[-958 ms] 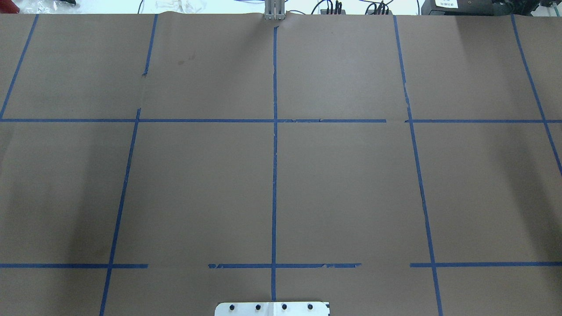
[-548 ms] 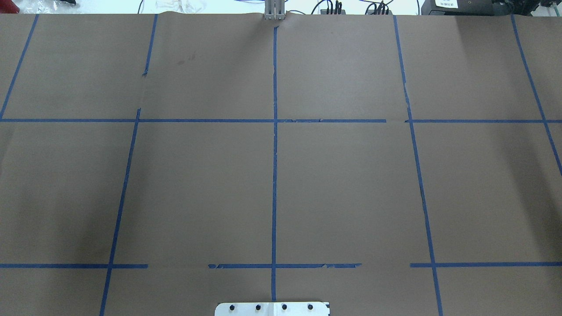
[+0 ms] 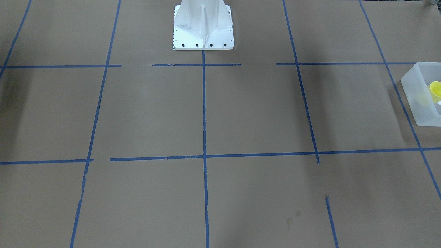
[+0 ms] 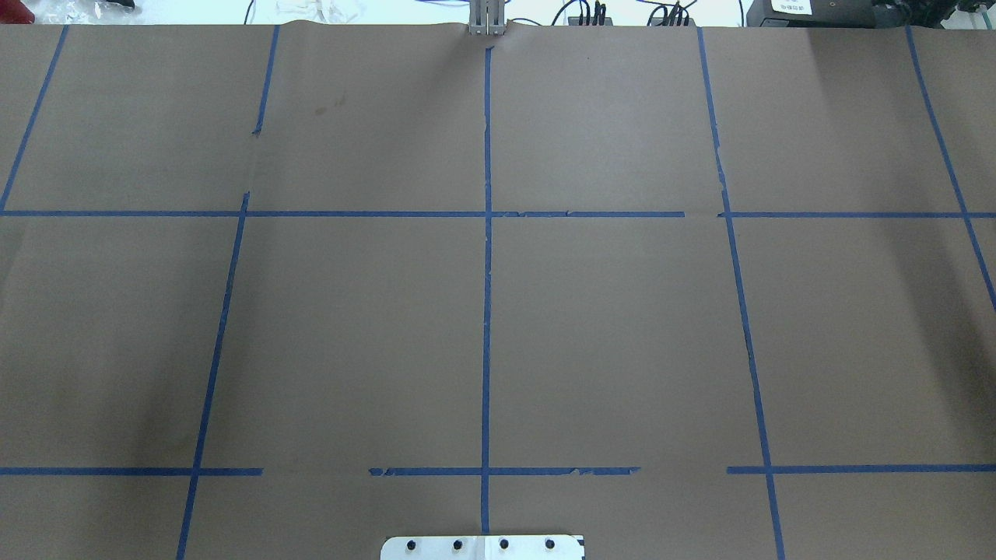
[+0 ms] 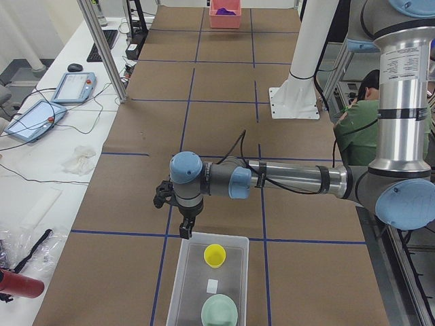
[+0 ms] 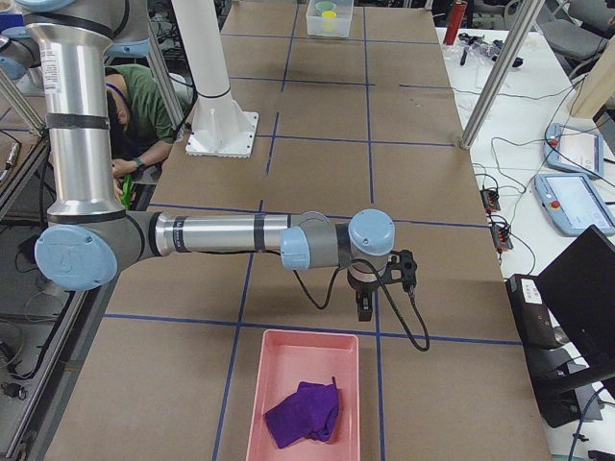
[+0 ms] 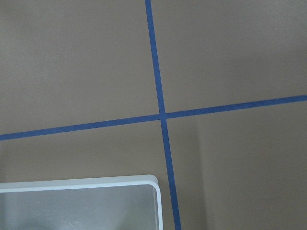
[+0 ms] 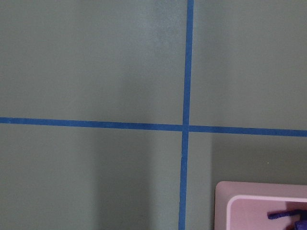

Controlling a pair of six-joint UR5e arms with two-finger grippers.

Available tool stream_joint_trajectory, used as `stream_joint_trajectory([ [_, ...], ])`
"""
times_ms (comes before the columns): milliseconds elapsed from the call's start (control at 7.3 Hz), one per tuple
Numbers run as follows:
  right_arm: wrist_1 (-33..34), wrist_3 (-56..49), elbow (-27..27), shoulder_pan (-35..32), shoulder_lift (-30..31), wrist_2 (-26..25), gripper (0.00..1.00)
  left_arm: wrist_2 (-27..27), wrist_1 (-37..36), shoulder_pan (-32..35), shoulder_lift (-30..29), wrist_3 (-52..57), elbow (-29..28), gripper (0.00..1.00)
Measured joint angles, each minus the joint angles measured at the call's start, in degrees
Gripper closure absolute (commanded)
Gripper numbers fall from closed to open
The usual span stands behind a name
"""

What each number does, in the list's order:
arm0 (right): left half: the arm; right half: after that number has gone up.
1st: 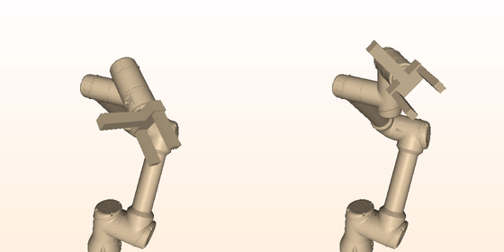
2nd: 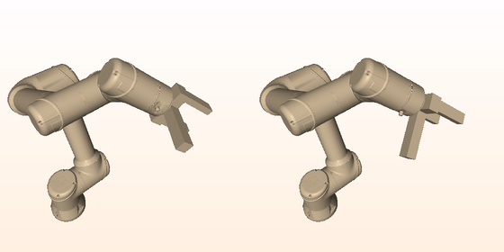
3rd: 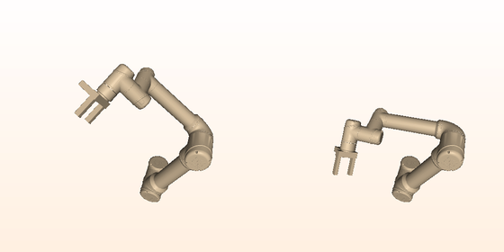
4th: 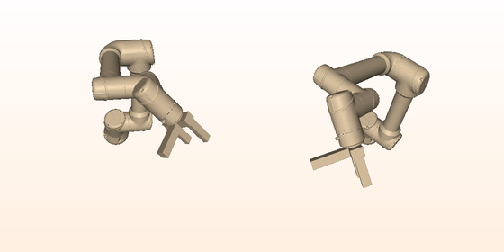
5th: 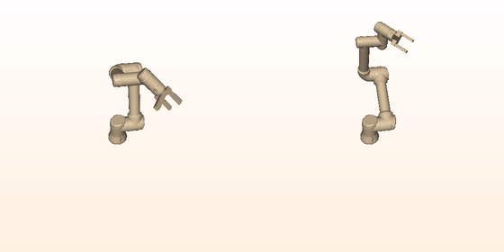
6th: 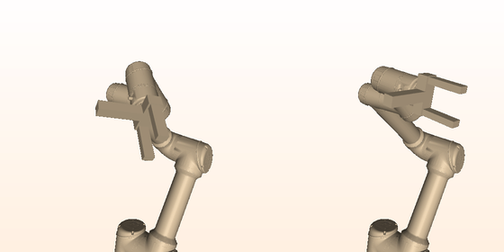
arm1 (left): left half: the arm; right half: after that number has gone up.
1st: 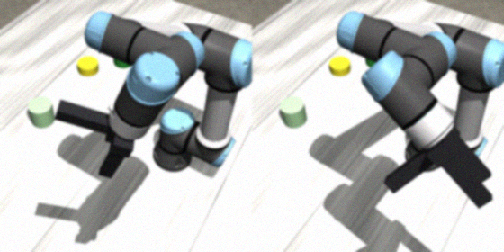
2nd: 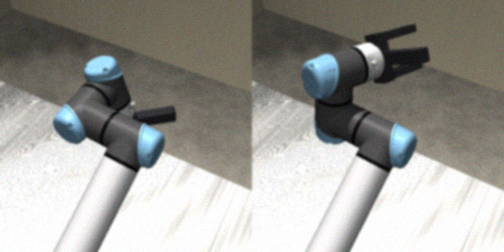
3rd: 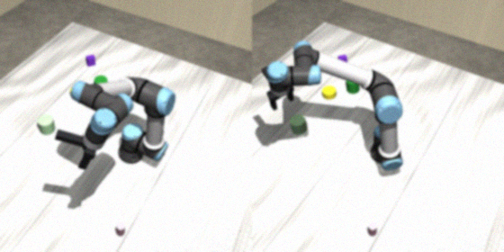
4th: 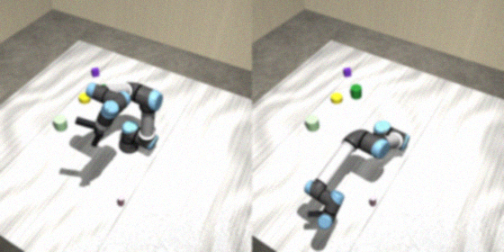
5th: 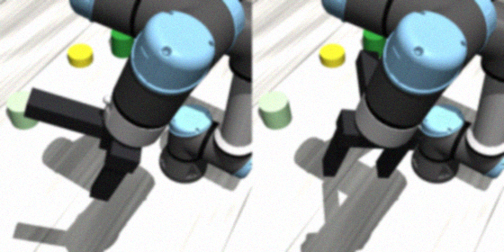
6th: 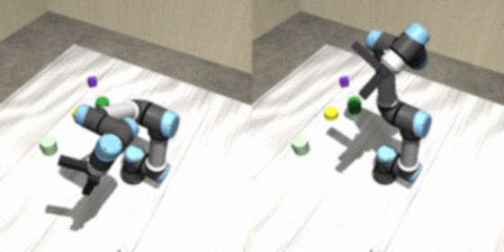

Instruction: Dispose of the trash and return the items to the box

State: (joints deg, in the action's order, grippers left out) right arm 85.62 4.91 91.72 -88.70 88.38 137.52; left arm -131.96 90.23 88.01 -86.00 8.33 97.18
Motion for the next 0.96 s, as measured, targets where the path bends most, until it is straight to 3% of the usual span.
stream_joint_trajectory([
  [685, -0.43, 3.03, 1.3, -0.14, 1.57, 1.51, 0.0, -1.53, -3.9, 3.19, 0.32, 1.37, 0.48, 0.0],
  [958, -0.52, 3.01, 4.61, -0.15, 5.39, 1.52, 0.0, -1.54, -6.0, 3.68, -0.19, 1.28, 0.63, 0.0],
])
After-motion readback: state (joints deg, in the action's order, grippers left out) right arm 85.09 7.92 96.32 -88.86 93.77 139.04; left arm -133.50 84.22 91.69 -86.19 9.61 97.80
